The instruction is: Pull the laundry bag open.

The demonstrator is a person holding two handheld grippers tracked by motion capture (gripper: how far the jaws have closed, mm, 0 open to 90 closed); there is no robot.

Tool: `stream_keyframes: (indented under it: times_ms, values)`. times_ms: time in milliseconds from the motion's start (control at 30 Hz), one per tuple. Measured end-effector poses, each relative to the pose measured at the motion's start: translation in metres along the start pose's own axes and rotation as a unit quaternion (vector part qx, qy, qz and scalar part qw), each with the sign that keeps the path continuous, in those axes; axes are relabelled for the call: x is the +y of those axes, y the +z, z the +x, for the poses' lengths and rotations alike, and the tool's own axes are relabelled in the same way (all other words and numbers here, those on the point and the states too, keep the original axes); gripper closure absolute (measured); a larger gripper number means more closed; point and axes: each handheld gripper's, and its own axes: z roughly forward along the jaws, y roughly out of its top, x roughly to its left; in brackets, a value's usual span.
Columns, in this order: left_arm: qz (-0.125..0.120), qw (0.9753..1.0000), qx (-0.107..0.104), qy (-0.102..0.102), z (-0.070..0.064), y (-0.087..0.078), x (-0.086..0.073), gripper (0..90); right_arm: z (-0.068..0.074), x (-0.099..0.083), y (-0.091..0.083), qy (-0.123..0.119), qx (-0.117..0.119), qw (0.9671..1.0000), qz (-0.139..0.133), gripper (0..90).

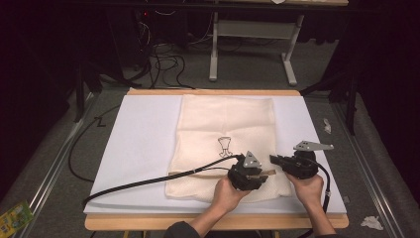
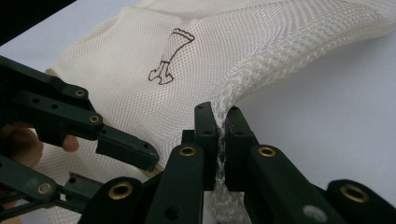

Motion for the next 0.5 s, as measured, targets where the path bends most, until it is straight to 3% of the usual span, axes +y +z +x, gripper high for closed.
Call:
stream_keyframes:
  times_ms: [167,500]
  values:
    - [-0.009,0.9998,-0.01,-0.014,0.002,0.004,0.001,65.8,0.0,0.001,0.001,0.002,0.006,1.0,-0.003,87.8]
    - [-0.017,0.9994,-0.021,-0.023,0.003,0.011,-0.001,66.5,0.002,0.001,0.004,0.002,0.01,0.9999,-0.002,87.9]
